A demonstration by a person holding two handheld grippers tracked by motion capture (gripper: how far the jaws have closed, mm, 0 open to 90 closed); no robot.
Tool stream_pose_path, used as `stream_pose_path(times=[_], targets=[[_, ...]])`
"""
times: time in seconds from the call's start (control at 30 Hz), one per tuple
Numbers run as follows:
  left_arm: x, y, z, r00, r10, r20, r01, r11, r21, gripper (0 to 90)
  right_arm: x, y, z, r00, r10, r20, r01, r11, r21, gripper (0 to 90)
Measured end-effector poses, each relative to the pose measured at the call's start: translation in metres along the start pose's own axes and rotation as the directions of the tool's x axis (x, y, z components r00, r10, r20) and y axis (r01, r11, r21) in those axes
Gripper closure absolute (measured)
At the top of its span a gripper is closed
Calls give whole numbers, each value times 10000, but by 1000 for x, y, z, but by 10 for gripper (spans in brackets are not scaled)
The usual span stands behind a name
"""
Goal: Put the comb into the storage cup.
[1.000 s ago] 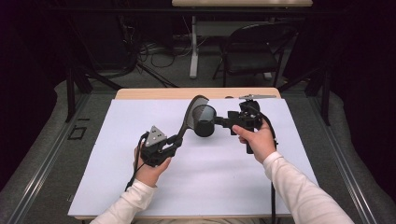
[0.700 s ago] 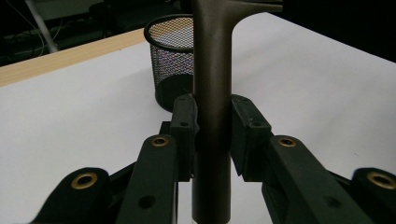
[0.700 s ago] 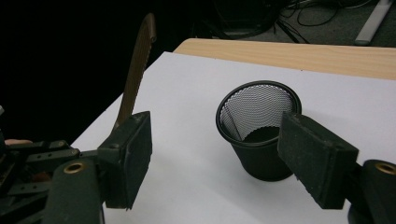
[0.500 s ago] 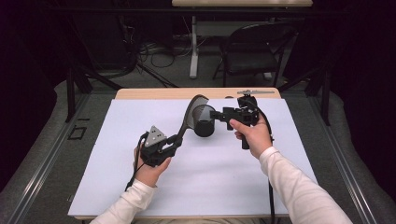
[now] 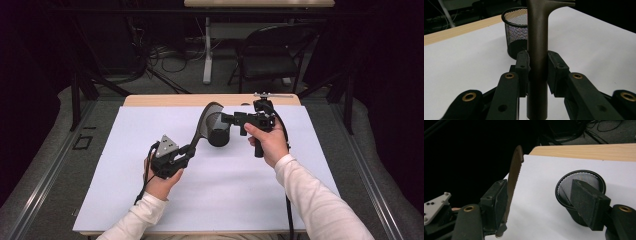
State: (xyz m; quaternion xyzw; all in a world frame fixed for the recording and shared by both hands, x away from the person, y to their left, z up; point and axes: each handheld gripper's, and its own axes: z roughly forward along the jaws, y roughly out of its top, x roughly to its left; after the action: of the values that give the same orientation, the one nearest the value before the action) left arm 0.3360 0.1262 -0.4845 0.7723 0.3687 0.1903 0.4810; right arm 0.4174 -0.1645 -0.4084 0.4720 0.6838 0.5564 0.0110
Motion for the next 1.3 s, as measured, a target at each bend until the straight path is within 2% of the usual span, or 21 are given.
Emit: stream_pose_path(times=[0.2,0.57,0.9,1.03,1.3], targets=[[0,0,0,10000,-3,-13,3,10000,7,726,1,2,2,9995,279,-129,-278,9995,132,314],[-3,-1,1,10000,85,47,-85,10000,6,726,9,4,8,9997,122,-197,-119,9998,138,337],[-7,-2,2,9997,191,144,-192,9998,68,726,9,5,13,9964,726,-441,-725,9974,55,410],[-9,-2,3,9996,221,189,-222,9997,70,726,9,4,15,9964,728,-437,-724,9973,93,418],[-12,-3,5,9991,303,292,-307,9994,147,726,9,4,17,9952,745,-635,-737,9972,158,507]])
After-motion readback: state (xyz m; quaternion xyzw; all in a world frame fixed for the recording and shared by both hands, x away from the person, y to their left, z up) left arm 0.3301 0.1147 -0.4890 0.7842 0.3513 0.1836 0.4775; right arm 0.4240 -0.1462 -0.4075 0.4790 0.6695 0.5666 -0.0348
